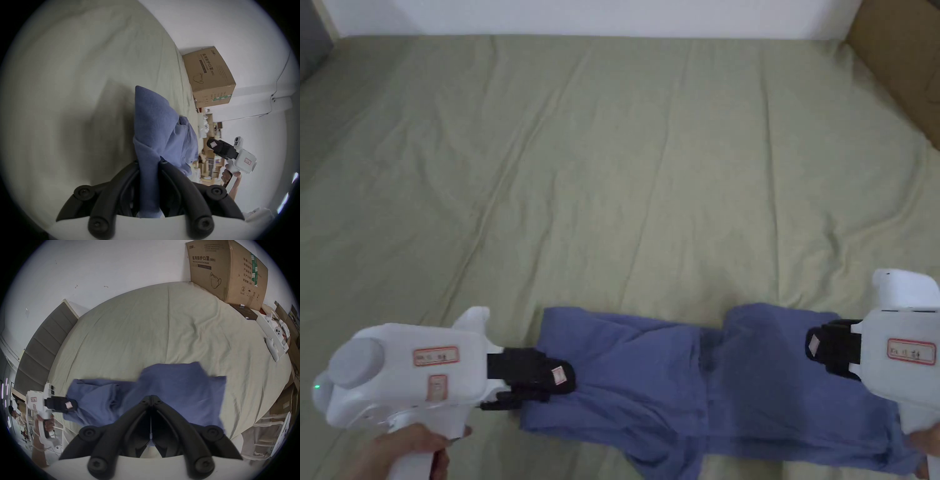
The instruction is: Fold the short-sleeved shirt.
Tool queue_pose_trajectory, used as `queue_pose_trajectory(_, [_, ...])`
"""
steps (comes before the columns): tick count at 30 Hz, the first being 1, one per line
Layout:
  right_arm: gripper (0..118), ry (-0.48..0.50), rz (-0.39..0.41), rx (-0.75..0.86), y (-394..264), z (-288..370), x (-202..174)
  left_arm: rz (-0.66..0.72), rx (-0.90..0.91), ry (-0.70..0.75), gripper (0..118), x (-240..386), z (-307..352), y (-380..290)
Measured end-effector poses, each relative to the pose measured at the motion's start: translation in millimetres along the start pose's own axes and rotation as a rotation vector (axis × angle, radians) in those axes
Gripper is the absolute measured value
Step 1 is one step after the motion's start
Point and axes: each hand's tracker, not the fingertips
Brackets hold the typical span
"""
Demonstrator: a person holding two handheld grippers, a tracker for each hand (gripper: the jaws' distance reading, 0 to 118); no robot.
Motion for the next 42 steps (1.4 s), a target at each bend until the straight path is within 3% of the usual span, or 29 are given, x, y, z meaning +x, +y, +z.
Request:
queue_pose_trajectory(7, [0, -0.010, -0.052, 0.002, -4, -3, 26, 0.111, 0.130, 0.272, 11, -41, 99, 7])
queue_pose_trajectory(12, [0, -0.030, -0.086, -0.003, -10, -1, 37, 0.090, 0.170, 0.303, 11, -1, 114, -5])
queue_pose_trajectory(15, [0, -0.025, -0.107, -0.002, -12, 2, 43, -0.001, 0.150, 0.430, 11, 43, 99, -3])
queue_pose_trajectory(22, [0, -0.023, -0.119, 0.015, -15, 13, 50, -0.206, 0.113, 0.216, 11, 154, 48, -9])
queue_pose_trajectory(26, [0, -0.022, -0.131, 0.021, -19, 16, 56, -0.241, 0.018, 0.100, 14, 186, -5, -13])
queue_pose_trajectory(27, [0, -0.018, -0.134, 0.019, -20, 15, 58, -0.242, -0.007, 0.081, 20, 189, -20, -13])
queue_pose_trajectory(28, [0, -0.019, -0.139, 0.015, -21, 15, 60, -0.240, -0.050, 0.077, 38, 193, -36, -14])
queue_pose_trajectory(31, [0, -0.027, -0.154, 0.007, -25, 15, 65, -0.250, -0.134, 0.008, 118, 200, -77, -21])
queue_pose_trajectory(32, [0, -0.023, -0.156, 0.003, -26, 15, 68, -0.239, -0.173, 0.015, 118, 195, -91, -18])
queue_pose_trajectory(34, [0, -0.032, -0.162, 0.007, -28, 17, 70, -0.240, -0.152, 0.033, 118, 195, -94, -18])
queue_pose_trajectory(38, [0, -0.023, -0.177, 0.011, -30, 18, 76, -0.222, -0.094, 0.085, 98, 182, -76, -11])
queue_pose_trajectory(39, [0, -0.025, -0.179, 0.012, -31, 18, 76, -0.206, -0.063, 0.092, 84, 180, -70, -9])
queue_pose_trajectory(41, [0, -0.024, -0.182, 0.009, -33, 16, 78, -0.192, -0.036, 0.134, 27, 169, -65, -7])
queue_pose_trajectory(42, [0, -0.021, -0.186, 0.006, -35, 14, 80, -0.208, -0.031, 0.196, 10, 163, -66, -7])
